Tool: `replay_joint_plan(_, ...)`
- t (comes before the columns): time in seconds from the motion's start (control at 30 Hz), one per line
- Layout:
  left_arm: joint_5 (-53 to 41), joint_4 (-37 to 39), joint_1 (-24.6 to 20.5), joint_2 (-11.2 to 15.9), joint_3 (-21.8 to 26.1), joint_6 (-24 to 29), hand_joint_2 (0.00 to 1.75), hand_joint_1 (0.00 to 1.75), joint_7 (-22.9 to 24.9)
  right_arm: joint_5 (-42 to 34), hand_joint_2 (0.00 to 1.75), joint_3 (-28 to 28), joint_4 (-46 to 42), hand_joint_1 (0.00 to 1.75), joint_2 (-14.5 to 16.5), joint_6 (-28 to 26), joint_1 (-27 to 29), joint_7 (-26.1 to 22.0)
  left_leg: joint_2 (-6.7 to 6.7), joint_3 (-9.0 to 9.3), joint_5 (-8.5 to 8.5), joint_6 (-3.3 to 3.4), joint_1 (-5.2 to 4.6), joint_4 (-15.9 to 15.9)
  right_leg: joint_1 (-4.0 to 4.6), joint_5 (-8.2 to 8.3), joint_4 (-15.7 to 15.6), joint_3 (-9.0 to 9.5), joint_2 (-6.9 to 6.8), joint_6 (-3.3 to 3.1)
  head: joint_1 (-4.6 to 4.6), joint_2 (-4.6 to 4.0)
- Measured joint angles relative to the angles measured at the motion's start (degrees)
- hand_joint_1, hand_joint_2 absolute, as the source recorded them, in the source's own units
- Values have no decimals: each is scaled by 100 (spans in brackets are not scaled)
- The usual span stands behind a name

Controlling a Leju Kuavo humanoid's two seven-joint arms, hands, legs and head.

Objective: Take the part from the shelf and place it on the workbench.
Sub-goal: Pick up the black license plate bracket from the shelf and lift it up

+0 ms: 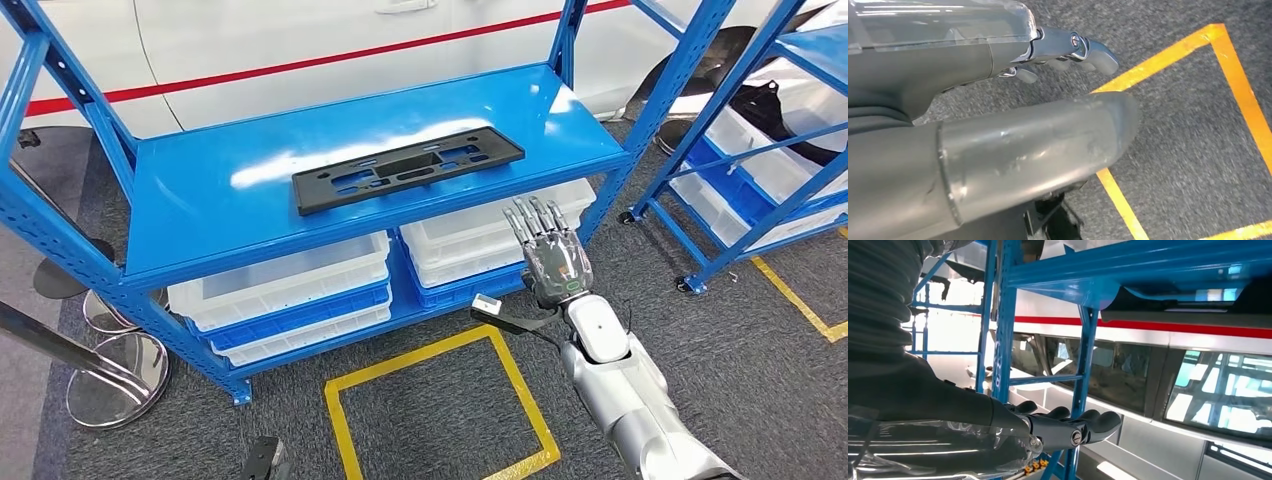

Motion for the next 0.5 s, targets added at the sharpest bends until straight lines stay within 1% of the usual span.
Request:
replay_joint_plan(0.03,1,0,-7,-8,0,9,0,0,-1,-16,175,0,-2,0,0,1,5,-23,-2,27,-40,-24,-8,14,10,166,-358,158,-9,-11,0,0)
replay_joint_plan(0.07,1,0,-15,-13,0,21,0,0,-1,-32,175,1,-4,0,1,1,16,-52,-4,43,-68,-51,-16,21,24,257,-618,274,-16,-34,-1,0)
replay_joint_plan(0.1,3,0,-22,-14,0,36,0,0,-1,-42,175,1,-5,0,1,1,40,-80,-6,50,-88,-82,-23,20,43,262,-742,331,-17,-62,-1,0)
replay_joint_plan(0.13,8,0,-30,-14,0,56,0,0,-1,-48,175,2,-5,0,7,1,75,-106,-7,58,-96,-113,-27,10,65,230,-759,347,-12,-95,-3,0)
replay_joint_plan(0.2,16,0,-39,-14,0,106,0,0,-2,-50,175,13,-7,0,27,-1,181,-148,-5,85,-139,-177,-20,11,53,214,-797,380,-6,-175,-3,0)
replay_joint_plan(0.23,20,0,-45,-14,0,132,0,0,-3,-53,175,23,-9,0,49,-1,237,-166,-4,63,-204,-202,-14,97,44,207,-820,410,-8,-219,-4,0)
replay_joint_plan(0.27,20,0,-52,-14,0,154,0,0,-7,-54,175,39,-10,0,82,-1,291,-183,-4,-16,-318,-222,-10,295,33,201,-843,442,-10,-262,-3,0)
replay_joint_plan(0.3,20,0,-57,-14,0,171,0,0,-10,-55,175,58,-12,0,124,-1,348,-197,-5,-162,-469,-234,-3,608,37,189,-852,465,-13,-296,-4,0)
replay_joint_plan(0.33,19,0,-61,-14,0,183,0,0,-17,-54,175,80,-11,0,167,-1,409,-208,-5,-367,-634,-244,-3,1001,46,175,-850,476,-13,-325,-4,0)
replay_joint_plan(0.37,17,0,-63,-14,0,190,0,0,-26,-50,175,105,-11,0,213,-1,475,-220,-5,-577,-755,-251,-3,1367,57,162,-844,482,-11,-342,-5,0)
replay_joint_plan(0.4,12,0,-61,-14,0,192,0,0,-37,-46,175,127,-10,0,251,-1,543,-228,-5,-732,-783,-253,-3,1599,68,149,-837,487,-8,-351,-5,0)
replay_joint_plan(0.43,6,0,-60,-14,0,193,0,0,-49,-43,175,148,-10,0,285,-1,600,-237,-5,-793,-696,-247,-4,1623,79,127,-829,494,-1,-355,-5,0)
replay_joint_plan(0.47,-3,0,-61,-13,-1,193,0,0,-61,-45,175,168,-10,0,316,-1,639,-246,-5,-730,-497,-230,-5,1403,87,103,-819,506,8,-351,-7,0)
replay_joint_plan(0.5,-10,0,-62,-12,-1,191,0,0,-74,-51,175,184,-10,0,339,-1,661,-256,-5,-582,-261,-198,-11,1033,94,74,-811,523,15,-344,-5,0)
